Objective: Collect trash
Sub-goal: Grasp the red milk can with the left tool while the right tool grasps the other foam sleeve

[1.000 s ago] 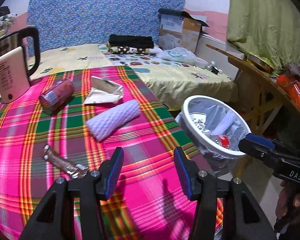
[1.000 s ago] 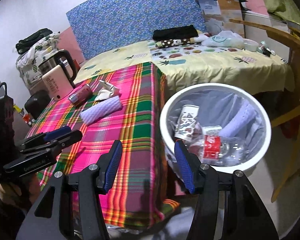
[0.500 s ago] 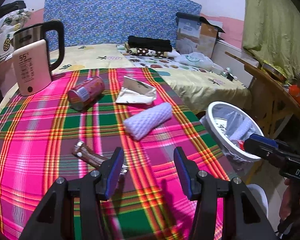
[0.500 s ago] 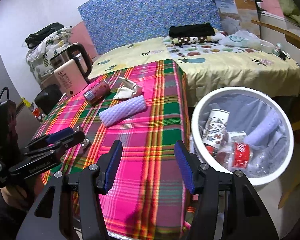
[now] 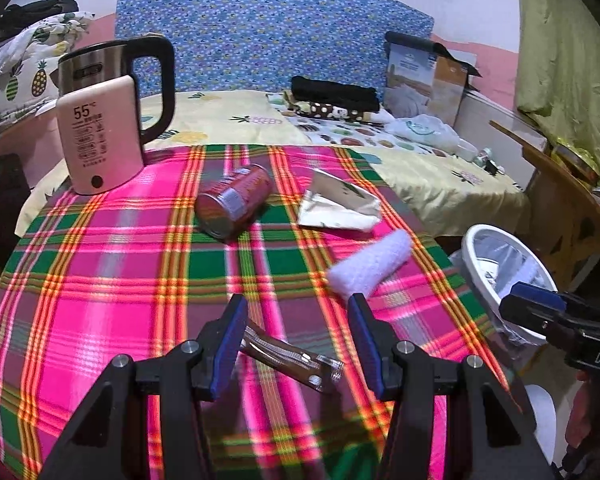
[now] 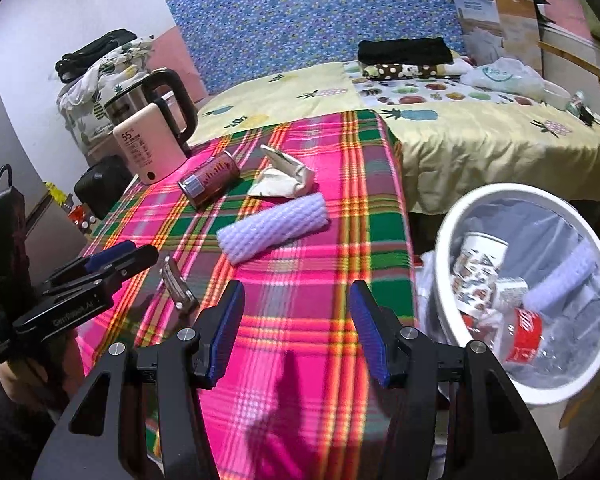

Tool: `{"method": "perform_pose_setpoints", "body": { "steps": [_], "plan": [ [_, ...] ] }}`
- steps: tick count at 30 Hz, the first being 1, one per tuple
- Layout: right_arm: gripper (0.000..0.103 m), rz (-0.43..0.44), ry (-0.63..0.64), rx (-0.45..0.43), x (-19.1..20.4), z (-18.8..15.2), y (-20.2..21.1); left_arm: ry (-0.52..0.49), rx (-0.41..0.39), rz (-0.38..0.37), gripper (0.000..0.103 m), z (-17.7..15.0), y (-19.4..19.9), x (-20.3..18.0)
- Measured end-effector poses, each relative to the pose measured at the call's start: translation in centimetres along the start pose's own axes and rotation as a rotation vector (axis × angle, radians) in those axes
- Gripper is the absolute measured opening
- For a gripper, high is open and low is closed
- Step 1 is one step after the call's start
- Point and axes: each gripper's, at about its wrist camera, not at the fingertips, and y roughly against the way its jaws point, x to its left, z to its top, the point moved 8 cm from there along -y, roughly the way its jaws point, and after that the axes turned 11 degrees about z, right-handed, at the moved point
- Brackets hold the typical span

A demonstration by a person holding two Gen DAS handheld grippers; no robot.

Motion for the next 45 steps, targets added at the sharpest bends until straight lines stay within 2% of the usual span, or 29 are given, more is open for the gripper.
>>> {"method": "perform_pose_setpoints", "body": {
  "steps": [10, 18, 23, 27, 30, 32, 33, 35, 36, 40, 45],
  "plan": [
    [0.056, 0.032, -0.020, 0.023, 1.2, 1.6, -3.0, -0.003, -0.029, 0.045, 0.054, 3.3, -1.8, 3.3],
    [0.056, 0.023, -0.086, 0.050, 0.9, 2.3, -6.0, -0.020, -0.037, 0.034, 0.054, 5.4, -3.9, 4.5],
    [0.056, -0.017, -0.144, 0.042, 0.4, 3.0, -7.7, -0.018, -0.035, 0.026, 0.056, 6.2, -5.0, 5.0],
    [0.056, -0.081, -0.189, 0.057, -0.5, 3.1, -9.5, -0.020, -0.027, 0.021, 0.061, 6.7, -6.2, 5.2],
    [0.056, -0.084, -0.189, 0.061, -0.6, 2.9, -9.9, -0.039, -0.010, 0.014, 0.062, 7.1, -7.4, 4.9],
    [0.050, -0.083, -0.175, 0.054, -0.5, 3.1, -9.7, -0.062, 0.003, 0.010, 0.062, 7.4, -8.3, 4.4],
    [0.042, -0.070, -0.167, 0.054, -0.5, 3.0, -9.4, -0.074, 0.008, 0.011, 0.063, 7.5, -8.8, 4.2],
    [0.034, -0.055, -0.161, 0.060, -0.5, 3.0, -9.3, -0.095, 0.014, 0.018, 0.063, 7.6, -9.7, 3.9],
    [0.025, -0.042, -0.159, 0.062, -0.5, 3.0, -9.2, -0.104, 0.016, 0.022, 0.063, 7.7, -10.1, 3.8],
    [0.017, -0.015, -0.148, 0.068, -0.5, 3.2, -9.1, -0.135, 0.044, 0.029, 0.063, 7.7, -11.7, 3.5],
    [0.013, 0.007, -0.154, 0.061, -0.9, 3.4, -8.8, -0.177, 0.090, 0.016, 0.063, 7.0, -13.2, 2.9]
  ]
}}
